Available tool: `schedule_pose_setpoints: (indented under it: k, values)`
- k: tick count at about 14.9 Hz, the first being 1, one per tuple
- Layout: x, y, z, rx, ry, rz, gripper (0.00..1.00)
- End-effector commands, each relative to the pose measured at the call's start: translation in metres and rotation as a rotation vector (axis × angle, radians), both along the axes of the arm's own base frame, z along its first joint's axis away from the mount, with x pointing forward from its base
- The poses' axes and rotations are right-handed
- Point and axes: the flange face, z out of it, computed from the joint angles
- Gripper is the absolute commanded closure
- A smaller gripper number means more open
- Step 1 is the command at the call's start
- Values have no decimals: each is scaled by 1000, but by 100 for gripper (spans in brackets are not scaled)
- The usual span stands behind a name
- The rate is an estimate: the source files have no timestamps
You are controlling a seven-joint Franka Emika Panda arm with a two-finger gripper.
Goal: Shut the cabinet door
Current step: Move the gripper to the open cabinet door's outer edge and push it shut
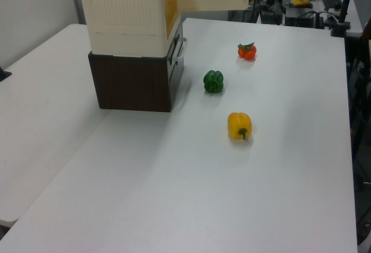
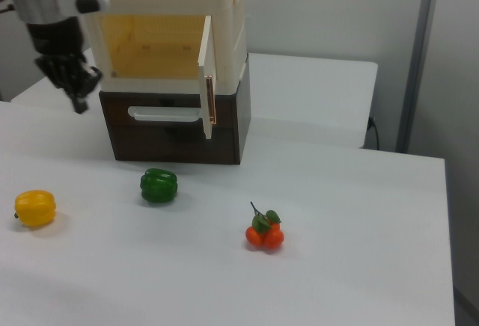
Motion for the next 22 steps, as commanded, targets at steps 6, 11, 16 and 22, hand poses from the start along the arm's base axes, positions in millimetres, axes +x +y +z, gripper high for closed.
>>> schedule_pose_setpoints:
  k: [6, 11, 16, 22]
  values:
    - [-19, -174, 10, -18, -301, -41, 100]
    - [-3, -230, 3, 147, -616, -248, 100]
    - [13, -248, -17, 281, -751, -413, 100]
    - [24, -228, -44, 536, -716, -536, 100]
